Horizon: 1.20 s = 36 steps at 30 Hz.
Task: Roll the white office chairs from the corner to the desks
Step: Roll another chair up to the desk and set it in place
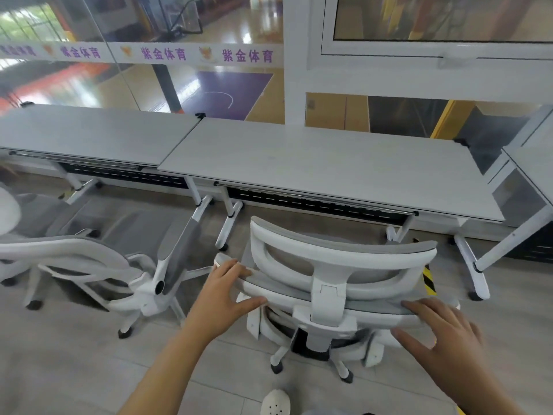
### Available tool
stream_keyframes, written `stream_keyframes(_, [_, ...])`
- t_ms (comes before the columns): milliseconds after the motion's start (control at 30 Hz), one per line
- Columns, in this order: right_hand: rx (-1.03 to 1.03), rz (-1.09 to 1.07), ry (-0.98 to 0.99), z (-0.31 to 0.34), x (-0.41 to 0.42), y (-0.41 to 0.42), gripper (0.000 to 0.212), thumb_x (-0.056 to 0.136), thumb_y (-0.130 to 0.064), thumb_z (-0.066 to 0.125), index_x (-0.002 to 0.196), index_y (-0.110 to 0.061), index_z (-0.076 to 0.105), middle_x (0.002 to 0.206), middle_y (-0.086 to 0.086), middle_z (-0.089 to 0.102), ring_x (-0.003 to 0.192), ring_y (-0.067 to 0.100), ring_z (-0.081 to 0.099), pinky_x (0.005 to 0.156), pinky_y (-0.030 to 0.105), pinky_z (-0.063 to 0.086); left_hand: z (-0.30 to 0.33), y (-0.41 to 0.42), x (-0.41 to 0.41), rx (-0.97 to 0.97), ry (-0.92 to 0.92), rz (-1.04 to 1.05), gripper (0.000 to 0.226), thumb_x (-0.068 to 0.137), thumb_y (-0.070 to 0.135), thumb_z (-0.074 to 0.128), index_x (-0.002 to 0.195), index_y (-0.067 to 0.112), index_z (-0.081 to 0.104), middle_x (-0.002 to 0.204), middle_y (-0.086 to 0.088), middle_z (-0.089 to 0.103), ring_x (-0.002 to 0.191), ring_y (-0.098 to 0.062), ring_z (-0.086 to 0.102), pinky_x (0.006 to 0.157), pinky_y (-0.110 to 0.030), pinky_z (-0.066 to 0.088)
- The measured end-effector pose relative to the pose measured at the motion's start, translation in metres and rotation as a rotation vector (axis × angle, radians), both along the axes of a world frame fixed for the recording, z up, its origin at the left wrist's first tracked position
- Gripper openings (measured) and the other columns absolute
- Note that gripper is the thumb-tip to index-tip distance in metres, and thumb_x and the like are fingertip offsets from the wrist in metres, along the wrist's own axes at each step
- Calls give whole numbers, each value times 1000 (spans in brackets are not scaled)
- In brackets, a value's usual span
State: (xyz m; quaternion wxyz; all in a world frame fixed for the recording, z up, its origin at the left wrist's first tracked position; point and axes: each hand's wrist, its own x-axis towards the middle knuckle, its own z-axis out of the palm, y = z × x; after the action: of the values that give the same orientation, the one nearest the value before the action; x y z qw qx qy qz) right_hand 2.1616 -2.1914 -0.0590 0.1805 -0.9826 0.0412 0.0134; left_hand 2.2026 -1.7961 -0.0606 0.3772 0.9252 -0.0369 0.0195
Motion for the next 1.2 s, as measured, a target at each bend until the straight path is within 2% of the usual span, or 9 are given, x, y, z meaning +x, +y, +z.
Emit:
stream_keyframes(133, [-3,211,89,8,7,-22,75,73,-82,23,138,-50,41,135,-21,42,133,10,31,115,40,24,6,-13,-12,136,11,36,59,71,75,58,118,40,51,133,27,43,133,-3,30,115,-44,26])
stream_keyframes(200, [-14,322,91,14,7,-31,83,71,-81,16,145,-47,33,142,-19,37,138,11,25,118,38,16,8,-23,-23,256,79,113,74,69,86,44,132,47,40,152,18,28,146,-12,11,119,-47,12])
stream_keyframes(300, [24,462,44,21,-3,-40,81,73,-75,18,146,-43,32,147,-13,34,141,15,18,119,42,14,10,-52,-56,297,153,260,87,69,89,37,144,51,19,160,16,5,147,-12,-8,120,-45,5])
stream_keyframes(400, [146,649,-38,16,-20,-41,62,84,-66,35,140,-40,45,147,-8,41,141,20,24,116,46,21,16,-98,-121,235,191,420,79,77,75,48,145,53,14,159,21,-1,147,-9,-5,119,-46,12])
stream_keyframes(500, [242,824,-14,9,-45,-26,57,85,-62,43,137,-39,48,144,-5,47,139,22,32,114,50,27,16,-139,-213,121,214,637,78,77,74,49,144,52,17,159,17,5,147,-10,5,119,-42,17])
stream_keyframes(667, [179,1134,110,10,-94,10,67,82,-69,37,140,-37,46,148,-7,41,142,20,30,116,49,25,1,-196,-383,18,267,1028,72,73,82,44,136,59,18,160,11,11,146,-9,9,118,-36,16])
stream_keyframes(867, [119,1427,173,10,-176,32,76,77,-77,28,145,-43,34,152,-14,32,144,12,23,119,43,18,7,-266,-528,4,264,1438,87,73,83,43,147,40,25,159,6,15,146,-11,9,118,-36,13])
stream_keyframes(1000, [66,1588,210,16,-237,27,73,82,-76,35,148,-48,21,158,-17,20,146,9,13,120,39,10,10,-322,-591,-34,249,1557,90,64,91,35,143,50,22,160,10,11,147,-12,4,119,-43,12])
stream_keyframes(1200, [68,1747,279,35,-358,-1,74,84,-70,48,149,-46,21,161,-16,14,149,10,10,120,37,9,35,-407,-693,-2,211,1658,86,65,91,31,142,53,19,158,16,10,146,-9,3,119,-36,10])
